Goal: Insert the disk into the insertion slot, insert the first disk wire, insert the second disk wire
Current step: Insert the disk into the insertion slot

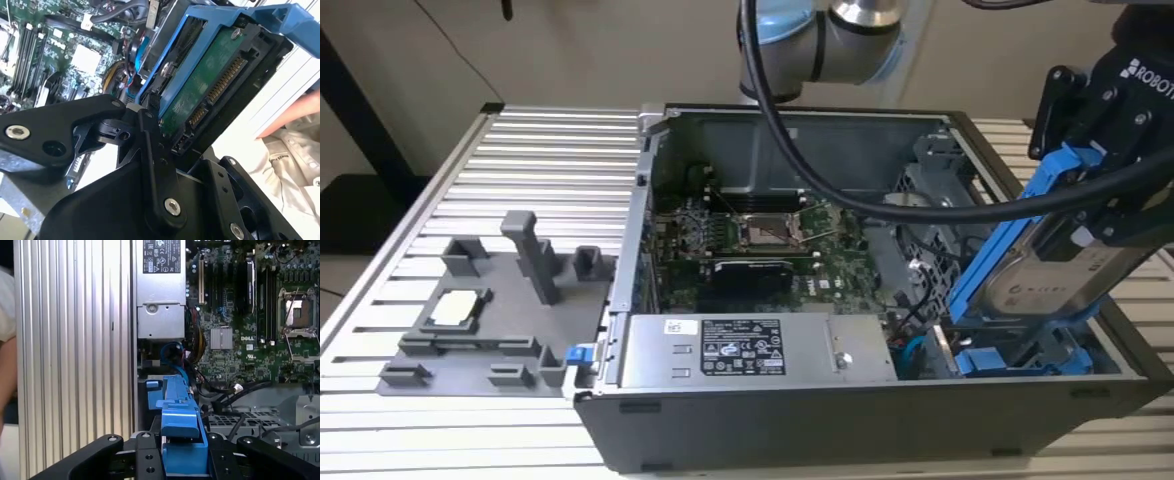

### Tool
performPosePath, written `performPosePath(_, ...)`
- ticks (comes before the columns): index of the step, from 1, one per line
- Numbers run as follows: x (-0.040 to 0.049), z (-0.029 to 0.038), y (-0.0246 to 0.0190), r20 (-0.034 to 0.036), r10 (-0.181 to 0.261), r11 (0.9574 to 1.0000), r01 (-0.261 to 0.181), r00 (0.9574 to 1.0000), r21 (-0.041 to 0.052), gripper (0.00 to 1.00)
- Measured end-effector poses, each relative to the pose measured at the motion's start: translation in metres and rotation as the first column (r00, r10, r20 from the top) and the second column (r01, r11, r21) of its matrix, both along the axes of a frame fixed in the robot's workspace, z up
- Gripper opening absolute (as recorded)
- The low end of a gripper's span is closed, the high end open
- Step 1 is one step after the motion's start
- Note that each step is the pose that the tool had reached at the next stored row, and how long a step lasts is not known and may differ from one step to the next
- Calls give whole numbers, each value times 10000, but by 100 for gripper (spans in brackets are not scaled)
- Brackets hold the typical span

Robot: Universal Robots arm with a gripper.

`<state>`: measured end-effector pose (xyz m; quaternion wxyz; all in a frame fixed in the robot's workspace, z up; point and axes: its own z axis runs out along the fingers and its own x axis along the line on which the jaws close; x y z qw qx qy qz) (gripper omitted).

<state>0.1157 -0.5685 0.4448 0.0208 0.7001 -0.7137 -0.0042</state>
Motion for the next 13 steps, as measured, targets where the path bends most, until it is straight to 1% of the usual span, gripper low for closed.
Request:
performPosePath(4,15,-57,-1,30,9,10000,-9,10000,8,33)
performPosePath(13,64,-171,0,35,61,10000,-61,10000,7,33)
